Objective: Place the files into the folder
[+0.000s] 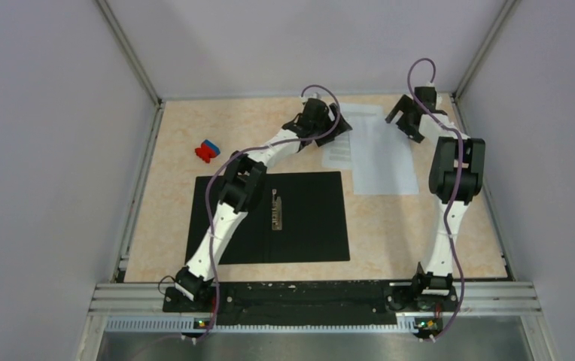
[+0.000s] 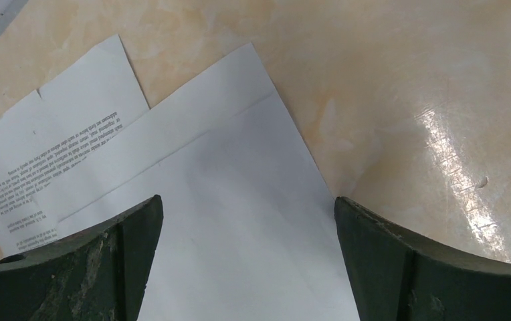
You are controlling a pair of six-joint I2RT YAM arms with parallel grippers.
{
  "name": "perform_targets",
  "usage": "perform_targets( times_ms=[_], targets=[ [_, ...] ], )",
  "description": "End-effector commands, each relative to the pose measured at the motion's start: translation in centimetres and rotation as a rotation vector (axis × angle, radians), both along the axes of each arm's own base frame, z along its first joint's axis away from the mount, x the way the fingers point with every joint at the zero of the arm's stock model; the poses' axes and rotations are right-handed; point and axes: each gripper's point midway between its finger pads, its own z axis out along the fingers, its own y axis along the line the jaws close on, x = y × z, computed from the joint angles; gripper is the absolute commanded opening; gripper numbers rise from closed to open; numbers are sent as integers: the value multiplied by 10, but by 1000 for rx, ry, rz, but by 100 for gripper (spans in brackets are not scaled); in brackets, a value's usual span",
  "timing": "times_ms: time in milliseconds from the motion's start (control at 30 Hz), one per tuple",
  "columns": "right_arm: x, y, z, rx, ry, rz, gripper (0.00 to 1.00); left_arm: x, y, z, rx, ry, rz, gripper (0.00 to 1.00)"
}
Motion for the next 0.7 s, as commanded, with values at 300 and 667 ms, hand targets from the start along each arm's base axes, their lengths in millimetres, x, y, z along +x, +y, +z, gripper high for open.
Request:
perform_targets(
  times_ms=[300,667],
  targets=[
    [-34,-20,43,-50,33,-33,99,22,43,103,43,-187,45,86],
    [-100,-16,28,42,-3,-42,99,14,62,48,143,-66,27,86]
  ],
)
